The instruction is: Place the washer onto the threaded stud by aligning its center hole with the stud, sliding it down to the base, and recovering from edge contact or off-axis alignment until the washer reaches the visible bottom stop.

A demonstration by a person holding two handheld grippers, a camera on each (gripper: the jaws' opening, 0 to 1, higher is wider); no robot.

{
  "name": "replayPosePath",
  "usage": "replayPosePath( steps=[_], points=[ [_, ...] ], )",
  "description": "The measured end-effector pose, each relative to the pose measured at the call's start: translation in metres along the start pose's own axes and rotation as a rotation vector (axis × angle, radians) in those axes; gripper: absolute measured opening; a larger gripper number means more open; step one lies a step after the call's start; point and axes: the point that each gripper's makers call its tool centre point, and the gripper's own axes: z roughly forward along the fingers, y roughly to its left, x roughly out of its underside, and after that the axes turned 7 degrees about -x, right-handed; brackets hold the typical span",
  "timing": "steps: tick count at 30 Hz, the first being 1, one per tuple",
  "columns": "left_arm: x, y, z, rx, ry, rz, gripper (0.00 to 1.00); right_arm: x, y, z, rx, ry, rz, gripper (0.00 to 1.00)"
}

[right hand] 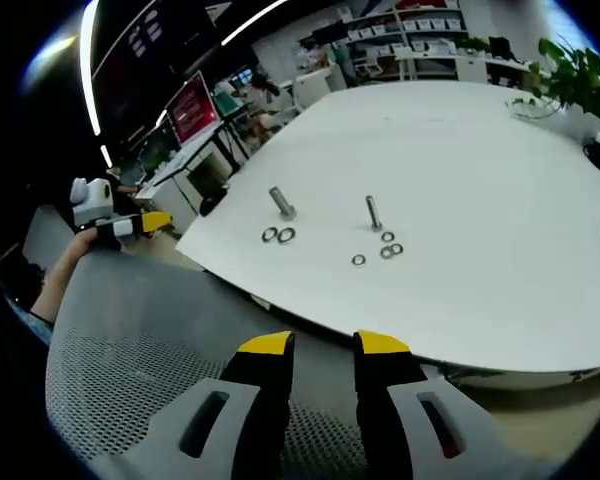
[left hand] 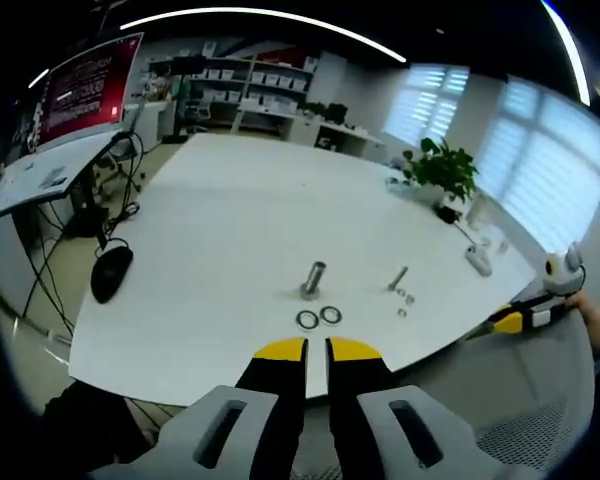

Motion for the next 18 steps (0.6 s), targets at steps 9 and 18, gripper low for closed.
replayPosePath(
  steps=[9,18],
  points=[
    [0.0005,-0.0002,0.0001,0.000,0.004,0.002,0.04,-0.0003,-0.0001,0.0001,0.000,-0.002,0.001,0.26],
    [0.0003,-0.0002,0.0000,-0.001,0.002,0.001,0.04,-0.0004,-0.0002,-0.0001,0.000,-0.003,0.001,0.26]
  ],
)
